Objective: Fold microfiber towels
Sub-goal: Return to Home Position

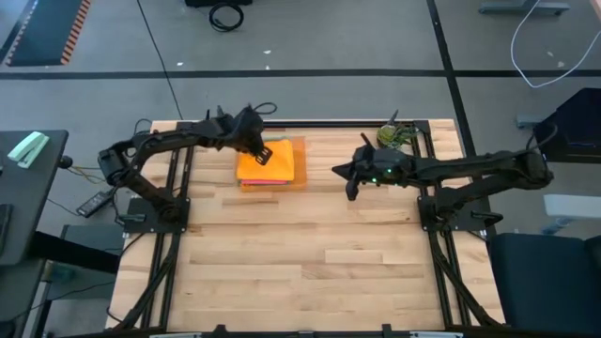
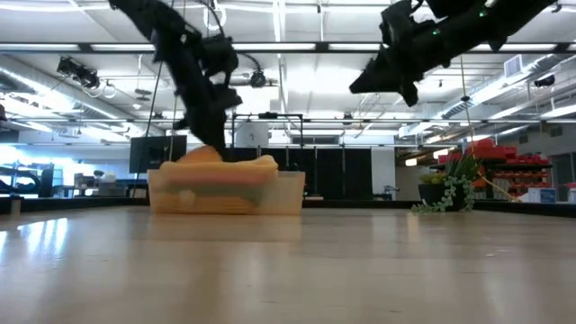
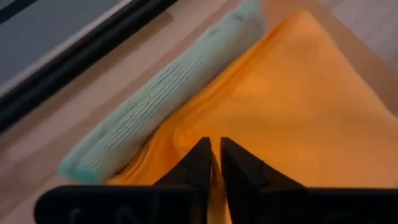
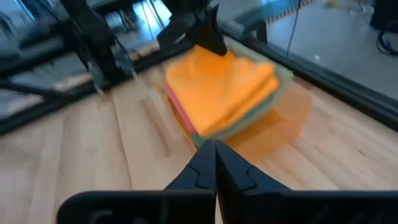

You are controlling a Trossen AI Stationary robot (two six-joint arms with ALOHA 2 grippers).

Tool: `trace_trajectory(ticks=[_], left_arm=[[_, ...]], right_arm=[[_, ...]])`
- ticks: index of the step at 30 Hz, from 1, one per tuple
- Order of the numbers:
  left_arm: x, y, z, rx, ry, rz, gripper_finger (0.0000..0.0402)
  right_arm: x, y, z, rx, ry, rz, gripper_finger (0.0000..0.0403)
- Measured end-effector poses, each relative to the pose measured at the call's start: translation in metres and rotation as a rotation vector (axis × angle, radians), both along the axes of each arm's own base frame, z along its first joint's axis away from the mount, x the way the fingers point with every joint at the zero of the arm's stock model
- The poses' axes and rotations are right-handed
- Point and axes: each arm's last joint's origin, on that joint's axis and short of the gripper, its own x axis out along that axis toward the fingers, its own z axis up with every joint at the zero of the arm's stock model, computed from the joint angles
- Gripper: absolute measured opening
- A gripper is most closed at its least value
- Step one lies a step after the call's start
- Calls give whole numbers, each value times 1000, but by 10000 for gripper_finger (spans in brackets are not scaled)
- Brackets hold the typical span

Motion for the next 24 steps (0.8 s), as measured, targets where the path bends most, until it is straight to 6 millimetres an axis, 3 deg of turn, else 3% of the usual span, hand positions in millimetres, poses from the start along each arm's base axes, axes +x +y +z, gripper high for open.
trace_trajectory(ticks=[4, 9, 12, 19, 24], left_arm=[[-1, -7, 35, 20, 69, -75, 48], [-25, -18, 52, 71, 114, -65, 35], [-41, -23, 39, 65, 63, -95, 11], [-48, -18, -9, 64, -95, -98, 9], [-51, -13, -22, 42, -65, -92, 10]], right_arm=[[14, -9, -4, -2, -31, -13, 3], [54, -36, -12, 43, -80, 61, 3], [83, -60, -25, 79, -30, 79, 2], [147, -112, -33, 110, -27, 78, 2], [177, -131, -37, 123, 66, 98, 2]])
